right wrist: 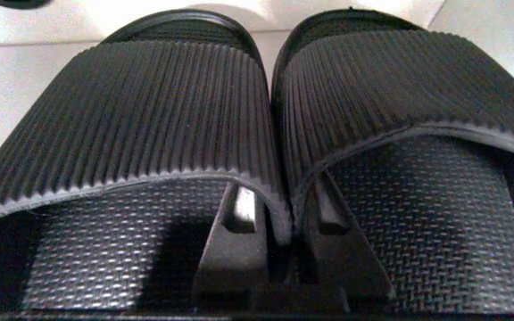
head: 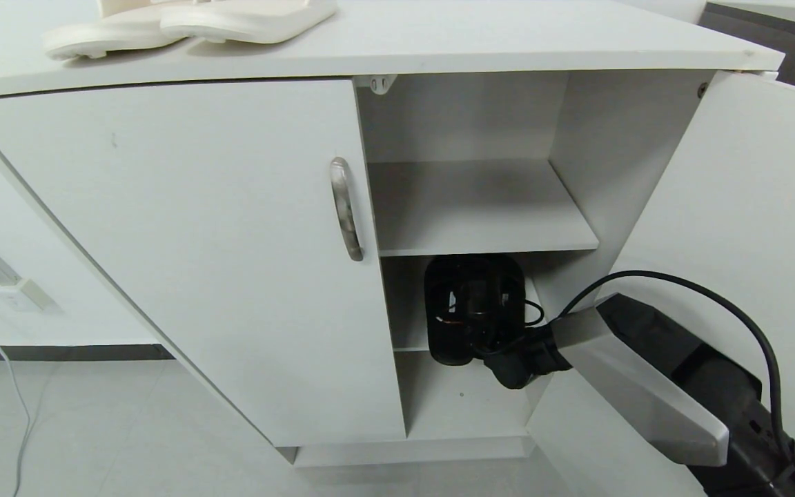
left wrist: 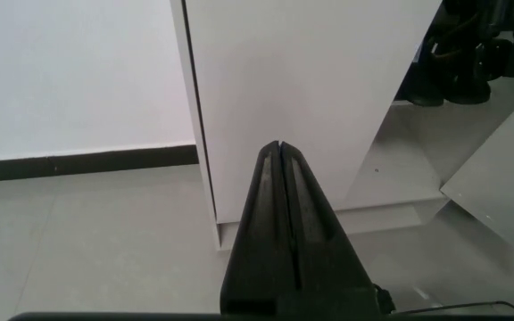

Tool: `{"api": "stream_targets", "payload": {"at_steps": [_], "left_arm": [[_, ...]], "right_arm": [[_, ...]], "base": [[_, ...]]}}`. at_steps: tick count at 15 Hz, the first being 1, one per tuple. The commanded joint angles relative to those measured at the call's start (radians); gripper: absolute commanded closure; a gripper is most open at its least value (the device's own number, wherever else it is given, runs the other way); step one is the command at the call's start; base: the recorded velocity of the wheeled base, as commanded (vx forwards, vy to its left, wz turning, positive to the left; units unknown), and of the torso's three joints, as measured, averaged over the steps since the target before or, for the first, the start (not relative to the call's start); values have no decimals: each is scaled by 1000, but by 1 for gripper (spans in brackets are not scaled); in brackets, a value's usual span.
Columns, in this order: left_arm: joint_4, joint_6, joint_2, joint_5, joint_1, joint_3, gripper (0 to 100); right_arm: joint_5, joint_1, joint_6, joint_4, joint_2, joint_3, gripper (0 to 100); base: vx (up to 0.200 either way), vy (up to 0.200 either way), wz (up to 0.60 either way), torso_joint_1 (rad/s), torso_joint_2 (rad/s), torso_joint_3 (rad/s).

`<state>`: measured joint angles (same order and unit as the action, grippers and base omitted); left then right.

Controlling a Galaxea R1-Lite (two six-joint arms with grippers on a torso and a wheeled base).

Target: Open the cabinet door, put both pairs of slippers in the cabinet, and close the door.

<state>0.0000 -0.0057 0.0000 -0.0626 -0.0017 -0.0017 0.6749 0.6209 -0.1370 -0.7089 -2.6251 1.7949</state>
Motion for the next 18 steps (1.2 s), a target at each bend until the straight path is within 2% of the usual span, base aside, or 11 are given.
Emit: {"api": "stream_targets", "payload": {"at_steps": [1,6,7,10,13,15,18], "left_arm": [[0,1,2,0,0,0,100],[0,1,2,0,0,0,100],[0,1,2,-2,0,0,100],[0,1,0,0,0,0,100],[0,1,2,0,0,0,100],[0,1,2,0,0,0,100],[0,1,2,0,0,0,100]], "right_arm": [[-3,-13,2,9,-35,54,100],[-21,-21,11,22,-47,73,100],[-21,-21,10,29,-49,77,0],[-12,-13,11,31,-30,34,0],[-9,10,7,6,71,-117,0],[3,30,8,-50,145,-239,0],[6,82,7,-173,281,-502,0]], "base": [[0,0,0,0,0,0],[0,0,0,0,0,0],[0,0,0,0,0,0],[0,0,0,0,0,0],[0,0,0,0,0,0],[0,0,0,0,0,0],[0,0,0,0,0,0]]}}
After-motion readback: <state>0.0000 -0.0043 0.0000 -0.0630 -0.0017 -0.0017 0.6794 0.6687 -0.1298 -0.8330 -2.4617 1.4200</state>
